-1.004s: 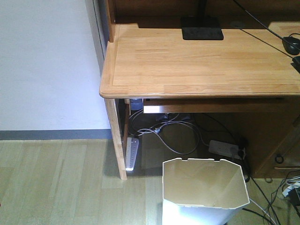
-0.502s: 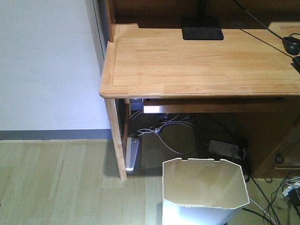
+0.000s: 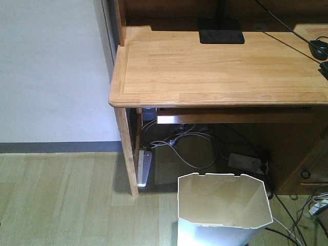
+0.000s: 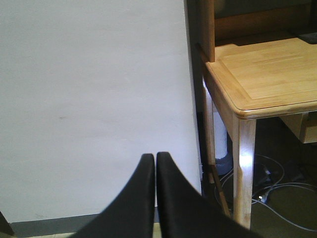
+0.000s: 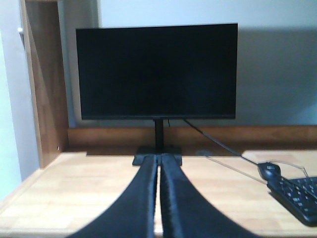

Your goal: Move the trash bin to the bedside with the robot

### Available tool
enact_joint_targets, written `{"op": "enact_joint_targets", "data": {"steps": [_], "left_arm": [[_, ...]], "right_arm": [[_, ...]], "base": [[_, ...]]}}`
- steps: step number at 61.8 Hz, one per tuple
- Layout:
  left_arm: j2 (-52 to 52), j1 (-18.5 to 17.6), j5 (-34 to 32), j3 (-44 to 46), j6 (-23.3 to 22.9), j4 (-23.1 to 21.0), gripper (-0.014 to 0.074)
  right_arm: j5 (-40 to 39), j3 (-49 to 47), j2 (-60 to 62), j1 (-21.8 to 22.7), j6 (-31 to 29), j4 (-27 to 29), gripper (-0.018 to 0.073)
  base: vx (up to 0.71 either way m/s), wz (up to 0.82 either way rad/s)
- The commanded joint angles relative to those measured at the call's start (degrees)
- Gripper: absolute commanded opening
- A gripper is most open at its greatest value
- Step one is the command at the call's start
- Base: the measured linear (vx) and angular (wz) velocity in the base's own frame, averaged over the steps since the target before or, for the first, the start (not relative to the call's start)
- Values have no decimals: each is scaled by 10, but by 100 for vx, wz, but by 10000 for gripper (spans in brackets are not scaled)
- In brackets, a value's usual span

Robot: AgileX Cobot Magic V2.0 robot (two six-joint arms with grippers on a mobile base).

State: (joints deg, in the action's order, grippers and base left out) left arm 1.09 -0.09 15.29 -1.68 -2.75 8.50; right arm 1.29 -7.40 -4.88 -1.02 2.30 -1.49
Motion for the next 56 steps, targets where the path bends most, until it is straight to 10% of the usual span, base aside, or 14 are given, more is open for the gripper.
{"op": "enact_joint_targets", "data": {"steps": [1, 21, 56], "left_arm": [[6, -4, -42, -17, -5, 0, -6], [6, -4, -42, -17, -5, 0, -6], [6, -4, -42, -17, -5, 0, -6]], "right_arm": [[19, -66, -70, 2, -3, 1, -11], [244, -172, -232, 2, -3, 1, -11], [284, -172, -297, 2, -1, 0, 45]], "base": [[0, 0], [0, 0], [0, 0]]}}
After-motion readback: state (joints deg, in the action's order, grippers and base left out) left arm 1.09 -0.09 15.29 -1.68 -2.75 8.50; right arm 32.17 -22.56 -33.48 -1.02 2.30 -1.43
